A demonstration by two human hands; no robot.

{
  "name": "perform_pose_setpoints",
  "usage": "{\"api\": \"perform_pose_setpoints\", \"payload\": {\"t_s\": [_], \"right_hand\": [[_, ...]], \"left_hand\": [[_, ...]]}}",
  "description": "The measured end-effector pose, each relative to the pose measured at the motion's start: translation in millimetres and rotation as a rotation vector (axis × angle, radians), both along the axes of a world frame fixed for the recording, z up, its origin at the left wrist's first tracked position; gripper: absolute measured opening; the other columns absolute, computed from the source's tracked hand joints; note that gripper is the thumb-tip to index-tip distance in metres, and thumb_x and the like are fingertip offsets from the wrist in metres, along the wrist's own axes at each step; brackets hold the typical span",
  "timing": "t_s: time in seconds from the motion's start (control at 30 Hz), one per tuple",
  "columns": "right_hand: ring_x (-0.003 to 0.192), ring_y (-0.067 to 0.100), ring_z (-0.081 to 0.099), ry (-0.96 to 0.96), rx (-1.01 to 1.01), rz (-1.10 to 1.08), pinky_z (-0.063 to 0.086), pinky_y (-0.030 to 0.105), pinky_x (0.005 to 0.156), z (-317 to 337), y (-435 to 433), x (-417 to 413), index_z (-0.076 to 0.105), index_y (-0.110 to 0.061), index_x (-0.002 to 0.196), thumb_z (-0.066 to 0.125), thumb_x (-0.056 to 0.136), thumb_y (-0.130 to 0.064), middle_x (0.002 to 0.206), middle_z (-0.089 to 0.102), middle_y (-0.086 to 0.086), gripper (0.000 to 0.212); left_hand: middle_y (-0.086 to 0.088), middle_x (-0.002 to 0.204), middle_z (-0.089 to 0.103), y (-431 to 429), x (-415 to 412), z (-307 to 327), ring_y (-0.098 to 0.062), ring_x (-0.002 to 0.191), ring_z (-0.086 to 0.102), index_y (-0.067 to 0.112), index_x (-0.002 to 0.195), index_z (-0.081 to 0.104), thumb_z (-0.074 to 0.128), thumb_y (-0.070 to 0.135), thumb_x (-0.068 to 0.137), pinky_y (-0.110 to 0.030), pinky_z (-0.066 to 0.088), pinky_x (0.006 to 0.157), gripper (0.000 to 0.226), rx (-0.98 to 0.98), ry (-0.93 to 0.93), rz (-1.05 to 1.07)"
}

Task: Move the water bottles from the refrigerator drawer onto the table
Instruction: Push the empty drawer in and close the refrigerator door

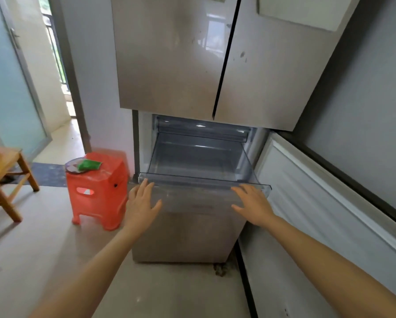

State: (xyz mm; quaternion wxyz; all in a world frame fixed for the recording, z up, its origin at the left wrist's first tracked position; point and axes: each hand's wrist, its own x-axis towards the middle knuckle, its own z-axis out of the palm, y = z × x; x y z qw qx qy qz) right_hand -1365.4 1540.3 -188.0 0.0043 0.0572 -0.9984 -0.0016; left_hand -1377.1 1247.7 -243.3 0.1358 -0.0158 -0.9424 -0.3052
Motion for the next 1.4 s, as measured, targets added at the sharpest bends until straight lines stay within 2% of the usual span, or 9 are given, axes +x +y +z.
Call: {"api": "perform_pose_setpoints", "payload": {"t_s": [0.23,0.37,0.43,0.57,0.77,0.93,1.13,1.27,1.4], "right_hand": [[0.135,0.027,0.026,-0.034,-0.074,-0.086,0.028,0.039,0.109,-28,7,-65,0.027,-0.020,0.144,0.049,0.092,-0.037,0.148,0.028,0.008,0.059],[0.139,0.025,0.021,-0.030,-0.054,-0.058,0.022,0.038,0.112,-55,28,-64,0.023,-0.022,0.145,0.048,0.093,-0.032,0.152,0.019,0.005,0.059],[0.137,0.029,0.028,0.017,-0.045,-0.019,0.028,0.042,0.110,-63,33,-64,0.031,-0.018,0.143,0.057,0.089,-0.025,0.150,0.028,0.009,0.060],[0.092,0.031,0.067,0.167,0.050,0.074,0.054,0.043,0.067,-72,41,-70,0.056,-0.016,0.116,0.090,0.046,-0.021,0.111,0.066,0.014,0.078],[0.084,0.038,0.065,0.330,-0.063,-0.038,0.051,0.049,0.065,-79,54,-83,0.069,-0.012,0.102,0.092,0.042,-0.010,0.099,0.065,0.021,0.065],[0.079,0.029,0.060,0.380,-0.072,0.009,0.047,0.037,0.055,-75,62,-96,0.074,-0.016,0.089,0.093,0.041,-0.016,0.083,0.067,0.010,0.052],[0.070,0.033,0.065,0.347,-0.016,-0.041,0.049,0.041,0.054,-69,65,-109,0.074,-0.013,0.089,0.093,0.041,-0.013,0.080,0.067,0.011,0.051],[0.070,0.034,0.064,0.312,0.008,-0.076,0.048,0.040,0.053,-70,51,-123,0.073,-0.014,0.089,0.093,0.043,-0.017,0.080,0.067,0.010,0.051],[0.068,0.036,0.063,0.261,0.041,-0.125,0.048,0.040,0.051,-65,34,-135,0.072,-0.014,0.084,0.092,0.041,-0.018,0.076,0.067,0.011,0.047]], "left_hand": [[-0.007,0.155,0.016,14,-59,-22,-0.029,0.144,0.005,0.013,0.142,0.031,0.052,0.032,0.089,-0.045,0.007,0.115,0.060,-0.284,0.015,-0.067],[-0.016,0.136,0.049,12,-72,-43,-0.039,0.131,0.036,0.009,0.129,0.049,0.082,0.028,0.061,-0.056,0.038,0.098,0.078,-0.463,0.011,-0.116],[-0.017,0.131,0.054,10,-74,-50,-0.037,0.128,0.037,0.010,0.128,0.044,0.086,0.027,0.052,-0.056,0.044,0.091,0.089,-0.500,0.021,-0.113],[-0.017,0.130,0.055,14,-73,-52,-0.038,0.123,0.039,0.011,0.127,0.041,0.086,0.025,0.051,-0.057,0.045,0.089,0.089,-0.507,0.084,-0.073],[-0.016,0.142,0.033,17,-70,-59,-0.038,0.131,0.024,0.008,0.134,0.035,0.086,0.034,0.047,-0.061,0.039,0.091,0.104,-0.576,0.061,-0.063],[-0.018,0.146,0.021,26,-78,-69,-0.031,0.143,-0.013,0.007,0.136,0.028,0.086,0.040,0.044,-0.064,0.024,0.100,0.114,-0.563,0.047,-0.038],[-0.018,0.145,0.024,37,-92,-74,-0.033,0.142,-0.014,0.007,0.136,0.029,0.086,0.044,0.040,-0.063,0.012,0.107,0.118,-0.583,0.075,-0.052],[-0.018,0.147,0.021,23,-118,-68,-0.032,0.141,-0.017,0.007,0.138,0.025,0.086,0.046,0.038,-0.060,0.022,0.101,0.123,-0.576,0.020,-0.055],[-0.012,0.150,-0.021,15,-135,-52,-0.028,0.133,-0.034,0.014,0.142,-0.019,0.068,0.052,0.070,-0.061,0.007,0.112,0.119,-0.595,-0.121,-0.069]]}}
